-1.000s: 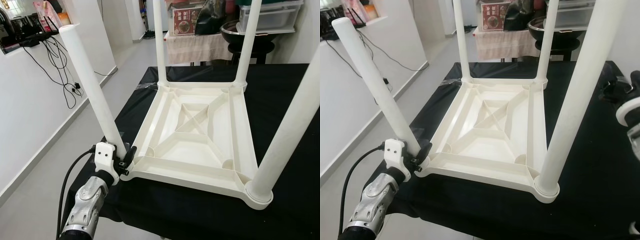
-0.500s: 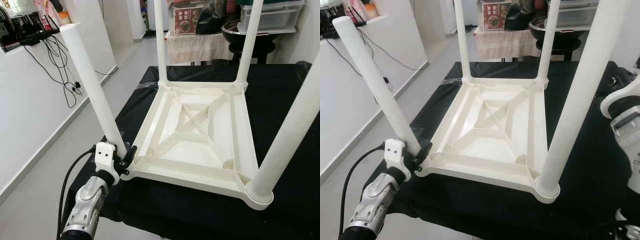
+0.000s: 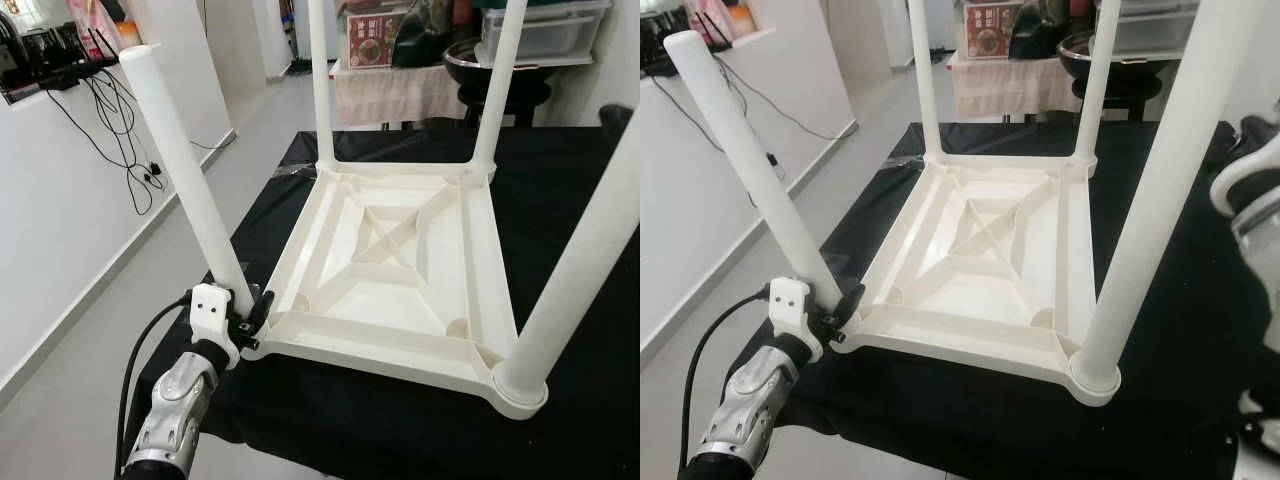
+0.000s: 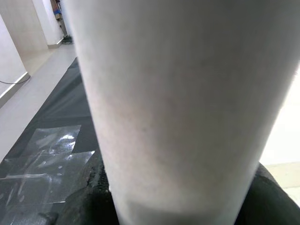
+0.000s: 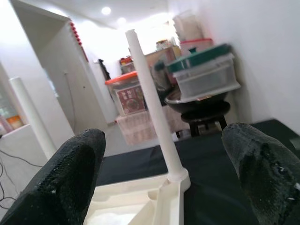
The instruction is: Building children table
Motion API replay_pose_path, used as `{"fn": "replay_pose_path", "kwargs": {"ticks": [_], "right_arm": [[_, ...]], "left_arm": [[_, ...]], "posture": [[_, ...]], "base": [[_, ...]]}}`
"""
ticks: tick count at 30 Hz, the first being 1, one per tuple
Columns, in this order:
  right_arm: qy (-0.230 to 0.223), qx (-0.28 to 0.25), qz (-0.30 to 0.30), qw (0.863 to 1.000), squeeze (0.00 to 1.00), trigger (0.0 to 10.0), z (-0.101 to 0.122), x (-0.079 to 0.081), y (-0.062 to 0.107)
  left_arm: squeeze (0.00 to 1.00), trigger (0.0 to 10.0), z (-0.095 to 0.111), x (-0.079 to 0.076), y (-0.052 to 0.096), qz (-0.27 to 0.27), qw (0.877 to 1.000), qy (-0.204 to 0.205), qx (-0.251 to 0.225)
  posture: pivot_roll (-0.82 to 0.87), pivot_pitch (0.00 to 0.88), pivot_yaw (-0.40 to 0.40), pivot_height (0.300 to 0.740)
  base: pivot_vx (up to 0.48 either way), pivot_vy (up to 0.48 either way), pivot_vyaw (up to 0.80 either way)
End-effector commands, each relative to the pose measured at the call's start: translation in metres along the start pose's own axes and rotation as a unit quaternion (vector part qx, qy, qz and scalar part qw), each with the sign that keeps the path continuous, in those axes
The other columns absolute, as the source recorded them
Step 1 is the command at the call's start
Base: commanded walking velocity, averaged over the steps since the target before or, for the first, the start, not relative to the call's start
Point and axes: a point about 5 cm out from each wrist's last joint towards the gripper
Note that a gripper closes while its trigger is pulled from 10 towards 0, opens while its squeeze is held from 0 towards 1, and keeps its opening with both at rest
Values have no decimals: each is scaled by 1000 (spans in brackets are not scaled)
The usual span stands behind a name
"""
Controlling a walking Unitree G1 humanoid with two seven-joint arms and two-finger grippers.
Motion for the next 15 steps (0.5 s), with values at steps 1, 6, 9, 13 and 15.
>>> {"fn": "replay_pose_path", "kwargs": {"ticks": [1, 6, 9, 13, 15], "right_arm": [[6, 0, 11, 1000, 0, 10000, 0, 4, -2], [15, -3, 38, 999, 0, 10000, 5, 4, -1], [33, -5, 94, 995, 0, 10000, 4, 0, 13], [41, -25, 171, 984, 0, 10000, -7, -1, 42], [36, -33, 230, 972, 0, 10000, -19, -1, 74]], "left_arm": [[0, 10000, -12, 7, 8, 26, 999, -2, 29], [0, 10000, -13, 6, 8, 26, 999, -3, 29], [0, 10000, -14, 6, 8, 27, 999, -3, 28], [0, 10000, -13, 6, 8, 27, 999, -3, 26], [0, 10000, -11, 7, 8, 26, 999, -5, 25]], "posture": [[-185, 54, 50, 740], [-180, 49, 36, 740], [-193, 50, 28, 740], [-211, 55, 40, 740], [-217, 57, 54, 740]], "base": [[0, 0, 0], [0, 0, 0], [0, 0, 0], [0, 0, 0], [0, 0, 0]]}}
Point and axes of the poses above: a point about 5 cm out from each wrist's last joint towards the gripper, its own y axis pointing back from the gripper into the wrist, its own z axis along the axis of the wrist's last joint, x = y × z, and after that the axes turned 9 degrees about y, right-handed
